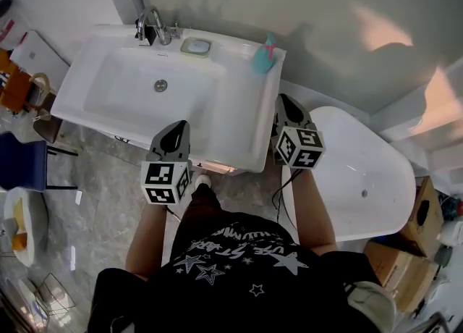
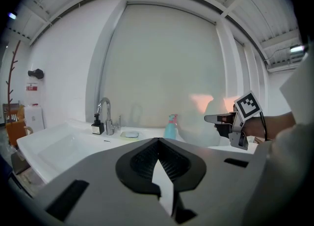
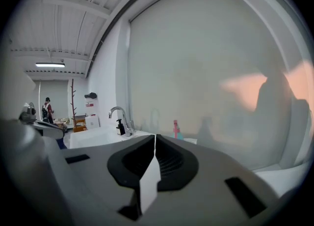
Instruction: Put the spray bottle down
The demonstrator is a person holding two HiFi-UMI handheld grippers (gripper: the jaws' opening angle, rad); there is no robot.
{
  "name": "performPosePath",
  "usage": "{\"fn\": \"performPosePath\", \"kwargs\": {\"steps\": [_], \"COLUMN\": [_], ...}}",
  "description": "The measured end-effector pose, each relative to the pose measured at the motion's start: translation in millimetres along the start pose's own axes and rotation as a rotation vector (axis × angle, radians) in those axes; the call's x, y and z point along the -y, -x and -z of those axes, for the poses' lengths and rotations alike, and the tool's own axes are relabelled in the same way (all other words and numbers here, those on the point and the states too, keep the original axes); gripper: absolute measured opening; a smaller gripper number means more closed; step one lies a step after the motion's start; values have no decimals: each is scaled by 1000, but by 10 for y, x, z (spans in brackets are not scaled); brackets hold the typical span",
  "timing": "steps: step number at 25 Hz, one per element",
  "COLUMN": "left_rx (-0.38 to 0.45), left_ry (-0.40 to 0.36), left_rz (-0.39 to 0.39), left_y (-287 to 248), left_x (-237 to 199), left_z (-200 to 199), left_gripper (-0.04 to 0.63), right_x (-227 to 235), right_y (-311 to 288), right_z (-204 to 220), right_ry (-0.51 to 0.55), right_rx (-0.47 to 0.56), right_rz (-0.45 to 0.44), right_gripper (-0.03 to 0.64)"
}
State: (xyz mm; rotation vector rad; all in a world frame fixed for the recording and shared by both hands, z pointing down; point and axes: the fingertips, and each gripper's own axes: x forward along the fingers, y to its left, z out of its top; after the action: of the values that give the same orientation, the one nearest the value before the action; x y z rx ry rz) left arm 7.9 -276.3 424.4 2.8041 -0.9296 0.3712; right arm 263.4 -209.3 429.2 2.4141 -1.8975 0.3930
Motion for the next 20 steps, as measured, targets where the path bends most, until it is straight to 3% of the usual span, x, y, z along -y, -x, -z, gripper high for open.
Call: {"fn": "performPosePath", "kwargs": {"steps": [10, 20], "left_rx": [-1, -23], "left_ry": [8, 28], "left_rz": [-82, -179], "left_y": [741, 1621], "left_x": [645, 1254], "left_z": [345, 735], "left_gripper": [15, 15], "right_x": [44, -211], "right_y": [768, 1517], "right_z": [285, 642], "right_ry": [41, 80], "right_rx": [-25, -74], "right_rz": [-60, -215], "right_gripper": [12, 12]}}
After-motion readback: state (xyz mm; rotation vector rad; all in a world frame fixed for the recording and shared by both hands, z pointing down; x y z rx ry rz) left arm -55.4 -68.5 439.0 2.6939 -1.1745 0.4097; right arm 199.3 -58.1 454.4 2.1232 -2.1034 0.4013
